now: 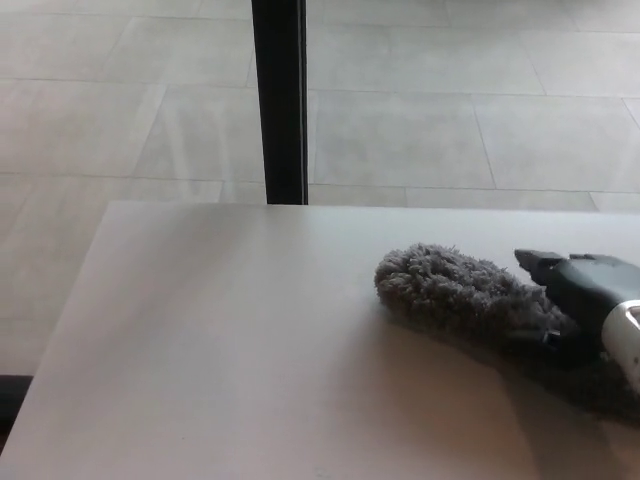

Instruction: The robot uses its right hand to pick up the duster kept in the middle of the desk and use it to wipe the desk by swiping its surface twice

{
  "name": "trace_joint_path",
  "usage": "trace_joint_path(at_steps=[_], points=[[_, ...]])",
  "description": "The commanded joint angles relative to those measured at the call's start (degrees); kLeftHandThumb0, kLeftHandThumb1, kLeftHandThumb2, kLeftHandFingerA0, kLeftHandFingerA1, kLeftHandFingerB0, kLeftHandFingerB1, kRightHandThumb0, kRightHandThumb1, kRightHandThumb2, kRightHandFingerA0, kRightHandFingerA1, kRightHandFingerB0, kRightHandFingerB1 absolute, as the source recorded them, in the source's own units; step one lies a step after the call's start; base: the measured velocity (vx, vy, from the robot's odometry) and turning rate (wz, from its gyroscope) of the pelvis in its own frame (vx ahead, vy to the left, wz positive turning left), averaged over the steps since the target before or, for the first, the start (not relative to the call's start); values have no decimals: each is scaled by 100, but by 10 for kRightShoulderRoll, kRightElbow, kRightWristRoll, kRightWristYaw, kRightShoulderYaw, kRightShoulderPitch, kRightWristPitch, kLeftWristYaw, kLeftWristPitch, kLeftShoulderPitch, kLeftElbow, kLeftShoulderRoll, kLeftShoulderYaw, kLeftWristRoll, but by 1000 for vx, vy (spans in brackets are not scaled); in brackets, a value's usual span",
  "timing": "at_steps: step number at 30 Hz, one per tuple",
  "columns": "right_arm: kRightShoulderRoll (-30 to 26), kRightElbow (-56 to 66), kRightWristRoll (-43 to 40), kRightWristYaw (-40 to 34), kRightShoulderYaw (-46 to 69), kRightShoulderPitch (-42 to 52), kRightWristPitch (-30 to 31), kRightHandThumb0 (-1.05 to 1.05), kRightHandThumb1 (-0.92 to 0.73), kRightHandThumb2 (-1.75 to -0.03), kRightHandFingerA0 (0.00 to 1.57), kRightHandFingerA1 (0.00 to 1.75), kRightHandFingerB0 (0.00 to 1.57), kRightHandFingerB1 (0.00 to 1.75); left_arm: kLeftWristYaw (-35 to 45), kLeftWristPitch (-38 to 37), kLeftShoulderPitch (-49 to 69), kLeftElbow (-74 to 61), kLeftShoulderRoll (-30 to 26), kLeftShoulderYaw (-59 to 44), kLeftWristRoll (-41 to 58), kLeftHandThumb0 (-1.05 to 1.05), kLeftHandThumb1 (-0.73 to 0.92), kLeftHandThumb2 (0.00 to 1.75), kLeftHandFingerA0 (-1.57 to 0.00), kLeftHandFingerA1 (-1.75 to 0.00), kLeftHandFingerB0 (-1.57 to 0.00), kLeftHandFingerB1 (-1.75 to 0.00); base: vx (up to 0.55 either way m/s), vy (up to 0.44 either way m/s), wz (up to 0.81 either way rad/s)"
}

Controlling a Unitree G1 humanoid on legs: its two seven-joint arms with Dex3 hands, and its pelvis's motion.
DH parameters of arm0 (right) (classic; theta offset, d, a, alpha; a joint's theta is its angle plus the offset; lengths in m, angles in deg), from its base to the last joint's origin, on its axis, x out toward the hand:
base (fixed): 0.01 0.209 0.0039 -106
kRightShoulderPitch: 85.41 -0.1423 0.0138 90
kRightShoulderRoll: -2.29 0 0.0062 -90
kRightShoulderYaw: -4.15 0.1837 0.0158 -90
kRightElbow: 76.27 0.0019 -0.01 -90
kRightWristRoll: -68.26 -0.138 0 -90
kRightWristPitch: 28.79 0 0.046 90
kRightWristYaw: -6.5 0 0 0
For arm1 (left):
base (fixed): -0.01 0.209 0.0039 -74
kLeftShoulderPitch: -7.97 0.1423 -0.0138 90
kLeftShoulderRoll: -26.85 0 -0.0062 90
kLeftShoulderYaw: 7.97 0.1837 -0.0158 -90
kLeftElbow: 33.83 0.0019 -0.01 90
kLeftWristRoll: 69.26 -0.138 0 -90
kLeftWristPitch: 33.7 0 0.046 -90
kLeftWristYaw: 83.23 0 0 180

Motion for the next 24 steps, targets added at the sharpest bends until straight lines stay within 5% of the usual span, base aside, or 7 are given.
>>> trace_joint_path(at_steps=[1, 5, 6, 9, 20, 21, 24], points=[[-84, 103, -120, 91, 137, 38, 4, -105, -89, -70, 0, 0, 0, 0, 3, -19, 10, 4, -15, 2, 0, -93, 83, 128, -51, -104, -39, -96, 0, 0, 0], [-125, 191, -158, 131, 215, 76, 17, -105, -90, -70, 0, 0, 0, 0, -7, -15, 10, 3, -13, 2, 1, -94, 83, 128, -52, -105, -39, -96, 0, 0, 0], [-133, 225, -176, 145, 246, 93, 30, -104, -71, -113, 0, 22, 0, 0, -8, -16, 10, 4, -13, 2, 1, -93, 83, 128, -51, -105, -39, -95, 0, 0, 0], [-158, 313, -234, 176, 375, 176, 49, -105, -84, -66, 0, 0, 0, 0, -3, -17, 13, 2, -12, 0, 3, -92, 92, 84, -31, -138, -20, -130, 0, 0, 0], [-64, 252, -371, 133, 758, 395, 39, -98, -59, -97, 0, 30, 7, 27, 2, -14, 20, 8, -10, -3, 6, -90, 81, 127, -45, -101, -36, -93, 0, 0, 0], [-47, 250, -372, 115, 783, 414, 49, -102, -63, -99, 0, 30, 8, 29, 2, -13, 21, 9, -10, -4, 6, -92, 92, 83, -26, -139, -20, -131, 0, 0, 0], [-1, 190, -406, 52, 850, 440, 49, -79, -54, -94, 1, 47, 5, 40, 2, -16, 24, 10, -12, -5, 7, -94, 92, 80, -28, -142, -20, -133, 0, 0, 0]])
